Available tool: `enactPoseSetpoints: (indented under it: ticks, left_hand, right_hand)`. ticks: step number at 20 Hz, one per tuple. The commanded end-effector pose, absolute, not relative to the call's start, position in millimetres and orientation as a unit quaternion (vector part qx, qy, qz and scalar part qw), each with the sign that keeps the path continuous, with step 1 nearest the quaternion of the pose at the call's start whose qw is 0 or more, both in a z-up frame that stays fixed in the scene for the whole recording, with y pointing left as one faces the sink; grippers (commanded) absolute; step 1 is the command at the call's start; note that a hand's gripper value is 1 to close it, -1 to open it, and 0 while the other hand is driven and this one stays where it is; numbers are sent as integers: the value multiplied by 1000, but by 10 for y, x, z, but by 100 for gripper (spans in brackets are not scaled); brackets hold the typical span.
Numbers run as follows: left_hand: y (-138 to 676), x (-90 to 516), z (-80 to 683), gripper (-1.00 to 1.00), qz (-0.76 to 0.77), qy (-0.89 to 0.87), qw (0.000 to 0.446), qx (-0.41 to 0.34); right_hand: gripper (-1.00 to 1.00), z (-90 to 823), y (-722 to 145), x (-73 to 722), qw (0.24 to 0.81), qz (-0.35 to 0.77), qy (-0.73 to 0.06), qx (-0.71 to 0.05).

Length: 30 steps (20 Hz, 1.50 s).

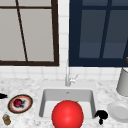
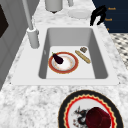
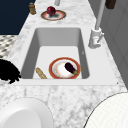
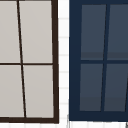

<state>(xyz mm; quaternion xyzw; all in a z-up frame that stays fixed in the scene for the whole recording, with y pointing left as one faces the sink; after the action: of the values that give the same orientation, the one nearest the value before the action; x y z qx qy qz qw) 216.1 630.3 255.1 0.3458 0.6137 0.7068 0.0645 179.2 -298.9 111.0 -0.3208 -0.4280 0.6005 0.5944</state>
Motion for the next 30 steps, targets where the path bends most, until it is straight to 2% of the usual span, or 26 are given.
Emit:
enactPoseSetpoints:
  ticks: [1,7,14,21,30]
  left_hand:
    - [6211,1901,2568,-100,701,616,45,357]
    - [6047,1515,2594,-100,701,611,39,367]
    - [5729,1205,2526,-100,681,615,6,399]
    - [5464,1260,2395,-100,669,611,-39,420]
    - [5239,1382,2147,-100,669,612,-43,420]
  right_hand:
    - [0,1110,-2989,1792,594,601,-428,-321]
    - [0,1110,-2989,1792,594,601,-428,-321]
    - [0,1110,-2989,1792,594,601,-428,-321]
    - [0,1110,-2989,1792,594,601,-428,-321]
    - [0,1110,-2989,1792,594,601,-428,-321]
